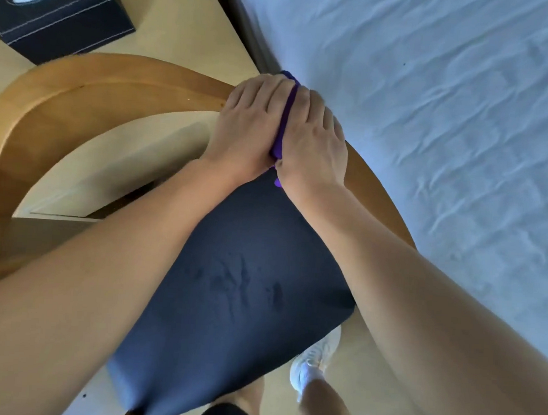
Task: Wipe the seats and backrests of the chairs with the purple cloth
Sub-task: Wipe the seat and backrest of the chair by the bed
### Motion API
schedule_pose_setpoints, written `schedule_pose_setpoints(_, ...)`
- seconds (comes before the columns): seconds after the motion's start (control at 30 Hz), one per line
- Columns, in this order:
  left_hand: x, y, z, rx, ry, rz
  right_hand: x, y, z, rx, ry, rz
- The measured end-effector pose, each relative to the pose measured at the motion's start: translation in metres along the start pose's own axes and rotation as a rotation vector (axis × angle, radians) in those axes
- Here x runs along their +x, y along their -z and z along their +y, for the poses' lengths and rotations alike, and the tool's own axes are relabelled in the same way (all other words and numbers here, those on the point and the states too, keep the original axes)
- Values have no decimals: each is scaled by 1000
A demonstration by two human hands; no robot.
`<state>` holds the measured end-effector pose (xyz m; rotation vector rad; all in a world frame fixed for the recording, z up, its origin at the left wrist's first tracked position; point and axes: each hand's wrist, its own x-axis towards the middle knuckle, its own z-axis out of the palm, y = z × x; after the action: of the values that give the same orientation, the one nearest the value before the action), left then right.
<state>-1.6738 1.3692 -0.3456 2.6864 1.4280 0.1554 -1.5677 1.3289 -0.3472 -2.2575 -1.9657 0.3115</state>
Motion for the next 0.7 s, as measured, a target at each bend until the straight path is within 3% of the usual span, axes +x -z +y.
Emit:
schedule_pose_setpoints(0.3, -35, -7, 102, -22, -186, -10, -95, 13, 67, -29, -131, 23)
schedule_pose_setpoints(0.7, -110, -16, 190, -8, -442, -32, -230, 23, 92, 48, -447, -10)
